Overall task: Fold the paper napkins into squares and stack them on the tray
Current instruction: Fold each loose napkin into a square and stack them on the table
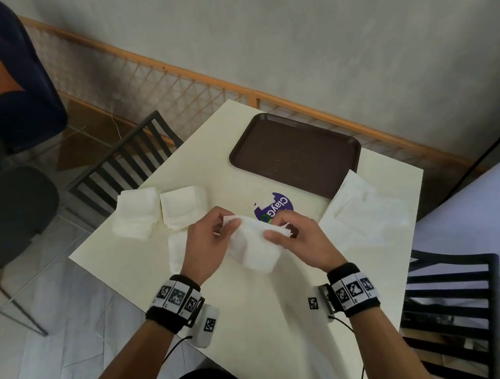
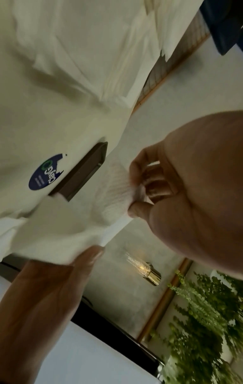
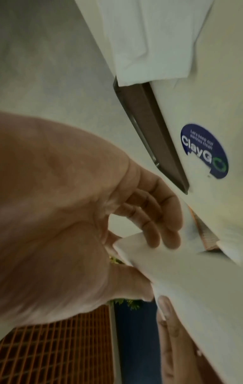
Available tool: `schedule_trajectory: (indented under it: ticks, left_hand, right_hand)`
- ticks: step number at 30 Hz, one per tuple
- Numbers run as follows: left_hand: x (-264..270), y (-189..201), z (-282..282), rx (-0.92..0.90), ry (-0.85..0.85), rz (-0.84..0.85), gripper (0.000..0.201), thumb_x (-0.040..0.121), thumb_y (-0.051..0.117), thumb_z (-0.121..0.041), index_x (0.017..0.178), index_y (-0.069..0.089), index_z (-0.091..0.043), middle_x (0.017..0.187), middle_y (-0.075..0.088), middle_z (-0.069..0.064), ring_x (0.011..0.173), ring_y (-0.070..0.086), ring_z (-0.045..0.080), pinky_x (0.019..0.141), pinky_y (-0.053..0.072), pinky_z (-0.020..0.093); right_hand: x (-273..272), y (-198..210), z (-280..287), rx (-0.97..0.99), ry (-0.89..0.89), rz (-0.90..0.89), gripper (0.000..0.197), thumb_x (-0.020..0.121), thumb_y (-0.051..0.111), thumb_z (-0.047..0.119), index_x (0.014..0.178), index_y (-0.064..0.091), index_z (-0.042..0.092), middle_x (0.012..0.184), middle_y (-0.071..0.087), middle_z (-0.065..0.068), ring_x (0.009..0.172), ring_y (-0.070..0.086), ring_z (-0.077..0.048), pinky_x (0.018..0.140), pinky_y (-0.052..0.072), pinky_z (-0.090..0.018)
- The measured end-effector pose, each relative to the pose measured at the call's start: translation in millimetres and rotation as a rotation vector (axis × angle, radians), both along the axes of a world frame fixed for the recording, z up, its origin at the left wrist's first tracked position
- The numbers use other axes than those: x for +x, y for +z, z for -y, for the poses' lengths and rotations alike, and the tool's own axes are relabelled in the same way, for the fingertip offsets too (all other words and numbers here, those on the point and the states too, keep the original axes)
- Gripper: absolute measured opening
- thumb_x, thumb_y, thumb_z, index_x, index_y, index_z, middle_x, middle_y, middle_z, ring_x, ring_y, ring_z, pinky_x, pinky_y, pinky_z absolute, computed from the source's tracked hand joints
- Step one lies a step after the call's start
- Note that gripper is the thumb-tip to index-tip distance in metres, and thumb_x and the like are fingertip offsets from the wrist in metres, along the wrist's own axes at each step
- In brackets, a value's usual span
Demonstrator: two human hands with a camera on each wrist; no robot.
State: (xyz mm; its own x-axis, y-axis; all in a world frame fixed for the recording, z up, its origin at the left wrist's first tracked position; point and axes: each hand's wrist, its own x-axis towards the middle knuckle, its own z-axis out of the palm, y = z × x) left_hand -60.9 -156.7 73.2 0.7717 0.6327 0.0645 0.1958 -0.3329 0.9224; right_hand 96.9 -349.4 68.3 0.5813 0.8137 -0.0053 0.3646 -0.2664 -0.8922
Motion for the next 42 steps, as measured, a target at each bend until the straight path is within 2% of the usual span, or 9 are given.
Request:
schedule_trajectory:
  ticks: [4, 12, 16, 19, 23, 28, 33, 38, 42]
  left_hand:
    - [-8, -3, -17, 0.101, 0.062, -0.051, 0.013, 0.105, 0.067, -0.036, 0.099, 0.065, -0.025, 0.073, 0.061, 0.002, 0.072, 0.059, 0.016, 0.070, 0.048, 0.025]
    - [-28, 16, -44, 0.197, 0.104, -0.122, 0.013, 0.110, 0.058, -0.035, 0.110, 0.054, -0.022, 0.071, 0.058, -0.001, 0.065, 0.053, 0.012, 0.059, 0.038, 0.021]
    - [-37, 30, -38, 0.184, 0.077, -0.048, 0.022, 0.107, 0.063, -0.019, 0.118, 0.050, -0.033, 0.054, 0.042, -0.005, 0.052, 0.043, 0.015, 0.059, 0.039, 0.029]
    - [-43, 41, -33, 0.207, 0.021, 0.003, 0.018, 0.107, 0.060, -0.012, 0.112, 0.066, -0.029, 0.053, 0.051, -0.013, 0.046, 0.044, 0.014, 0.054, 0.042, 0.025]
    - [-52, 53, -34, 0.062, 0.011, 0.078, 0.017, 0.111, 0.057, -0.021, 0.109, 0.074, -0.022, 0.085, 0.074, -0.014, 0.077, 0.069, 0.010, 0.069, 0.051, 0.023]
    - [-63, 55, -51, 0.052, 0.055, 0.106, 0.015, 0.102, 0.071, -0.041, 0.098, 0.069, -0.027, 0.060, 0.060, -0.007, 0.056, 0.053, 0.008, 0.057, 0.045, 0.028]
    - [-72, 53, -63, -0.072, 0.092, 0.184, 0.020, 0.104, 0.069, -0.039, 0.100, 0.064, -0.021, 0.081, 0.071, 0.006, 0.075, 0.068, 0.036, 0.066, 0.059, 0.054]
    - [-73, 46, -72, -0.218, 0.211, 0.214, 0.026, 0.097, 0.080, -0.017, 0.097, 0.054, -0.017, 0.079, 0.070, 0.004, 0.072, 0.069, 0.016, 0.067, 0.054, 0.035]
    - [-77, 40, -84, -0.300, 0.123, 0.075, 0.048, 0.088, 0.088, -0.032, 0.124, 0.057, -0.031, 0.109, 0.079, -0.002, 0.105, 0.075, 0.012, 0.090, 0.057, 0.028]
  right_hand:
    - [-12, -19, 1, -0.199, 0.062, 0.031, 0.026, 0.095, 0.084, 0.048, 0.077, 0.066, 0.050, 0.119, 0.059, 0.013, 0.106, 0.063, -0.004, 0.092, 0.053, -0.024]
    - [-33, 6, -22, 0.001, -0.301, -0.245, 0.032, 0.098, 0.082, 0.030, 0.092, 0.061, 0.007, 0.099, 0.074, -0.019, 0.094, 0.077, -0.039, 0.076, 0.068, -0.055]
    - [-59, 37, -51, 0.042, -0.324, -0.040, 0.033, 0.095, 0.082, 0.016, 0.079, 0.054, 0.017, 0.069, 0.056, 0.003, 0.057, 0.059, -0.006, 0.054, 0.056, -0.025]
    - [-80, 54, -76, 0.129, -0.251, 0.017, 0.022, 0.094, 0.082, 0.017, 0.086, 0.063, 0.023, 0.074, 0.065, 0.010, 0.069, 0.066, -0.012, 0.066, 0.062, -0.033]
    - [-102, 67, -100, 0.130, -0.168, 0.032, 0.017, 0.092, 0.082, 0.011, 0.097, 0.071, 0.023, 0.085, 0.075, 0.012, 0.083, 0.075, -0.010, 0.076, 0.063, -0.026]
    - [-105, 75, -105, 0.214, -0.128, -0.090, 0.022, 0.094, 0.073, 0.006, 0.105, 0.077, 0.024, 0.096, 0.082, 0.007, 0.093, 0.079, -0.017, 0.085, 0.066, -0.034]
    - [-96, 59, -115, 0.156, -0.317, -0.267, 0.025, 0.103, 0.076, 0.042, 0.119, 0.067, 0.027, 0.103, 0.079, 0.009, 0.100, 0.075, -0.005, 0.082, 0.059, -0.022]
    - [-92, 25, -126, 0.199, -0.220, -0.536, 0.014, 0.105, 0.076, 0.019, 0.104, 0.075, 0.004, 0.103, 0.074, -0.026, 0.092, 0.072, -0.022, 0.089, 0.065, -0.048]
    - [-81, 17, -131, 0.138, -0.109, -0.362, 0.021, 0.113, 0.063, 0.023, 0.103, 0.078, 0.013, 0.100, 0.078, -0.007, 0.090, 0.071, -0.015, 0.082, 0.066, -0.039]
